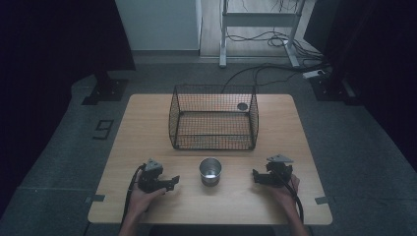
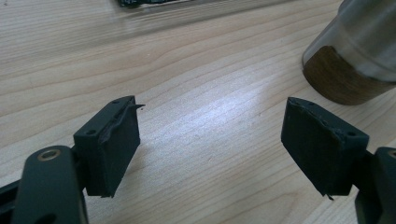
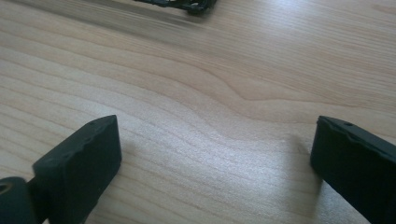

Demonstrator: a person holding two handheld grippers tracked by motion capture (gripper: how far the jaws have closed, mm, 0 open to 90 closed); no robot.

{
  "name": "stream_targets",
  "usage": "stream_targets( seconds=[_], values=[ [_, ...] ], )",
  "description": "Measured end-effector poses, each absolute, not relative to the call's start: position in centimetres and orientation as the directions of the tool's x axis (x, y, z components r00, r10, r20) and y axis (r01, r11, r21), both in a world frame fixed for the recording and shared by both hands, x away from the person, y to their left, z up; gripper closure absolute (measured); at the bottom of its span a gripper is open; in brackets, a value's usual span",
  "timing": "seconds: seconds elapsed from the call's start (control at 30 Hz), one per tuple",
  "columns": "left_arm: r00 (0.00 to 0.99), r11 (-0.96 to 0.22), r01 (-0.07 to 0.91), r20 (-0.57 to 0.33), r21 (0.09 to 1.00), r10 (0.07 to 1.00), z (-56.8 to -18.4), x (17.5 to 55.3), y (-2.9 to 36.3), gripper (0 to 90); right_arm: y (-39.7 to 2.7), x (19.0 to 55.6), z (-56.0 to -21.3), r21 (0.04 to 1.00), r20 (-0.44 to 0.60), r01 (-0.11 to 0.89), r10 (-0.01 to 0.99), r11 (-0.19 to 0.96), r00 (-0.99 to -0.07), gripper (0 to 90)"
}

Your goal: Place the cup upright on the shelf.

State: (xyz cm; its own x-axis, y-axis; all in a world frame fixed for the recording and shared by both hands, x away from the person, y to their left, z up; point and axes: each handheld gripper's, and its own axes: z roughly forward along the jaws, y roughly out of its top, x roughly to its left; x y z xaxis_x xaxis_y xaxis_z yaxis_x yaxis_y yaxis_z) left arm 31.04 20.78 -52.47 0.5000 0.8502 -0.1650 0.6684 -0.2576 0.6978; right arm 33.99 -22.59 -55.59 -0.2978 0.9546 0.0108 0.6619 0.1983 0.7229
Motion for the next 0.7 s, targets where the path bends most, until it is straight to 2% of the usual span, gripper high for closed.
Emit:
stream_targets(
  seconds=[0.27,0.43,0.53,0.7],
  values=[
    [0.506,-0.257,0.666,-0.171,0.700,0.846,-52.4,31.0,20.7,19.8,-22.9,33.5,-55.2,0.753,0.007,0.633,0.960,0.180,-0.281,10.3],
    [0.505,-0.257,0.668,-0.172,0.698,0.846,-52.4,31.0,20.5,19.8,-23.1,33.4,-54.8,0.767,0.026,0.621,0.959,0.162,-0.282,11.6],
    [0.528,-0.272,0.661,-0.176,0.699,0.831,-52.2,30.9,20.0,19.6,-23.3,33.2,-53.7,0.792,0.074,0.600,0.958,0.113,-0.278,12.9],
    [0.542,-0.281,0.653,-0.175,0.703,0.822,-52.1,30.8,19.4,19.8,-23.5,32.5,-52.7,0.806,0.067,0.579,0.955,0.119,-0.289,13.2]
  ],
)
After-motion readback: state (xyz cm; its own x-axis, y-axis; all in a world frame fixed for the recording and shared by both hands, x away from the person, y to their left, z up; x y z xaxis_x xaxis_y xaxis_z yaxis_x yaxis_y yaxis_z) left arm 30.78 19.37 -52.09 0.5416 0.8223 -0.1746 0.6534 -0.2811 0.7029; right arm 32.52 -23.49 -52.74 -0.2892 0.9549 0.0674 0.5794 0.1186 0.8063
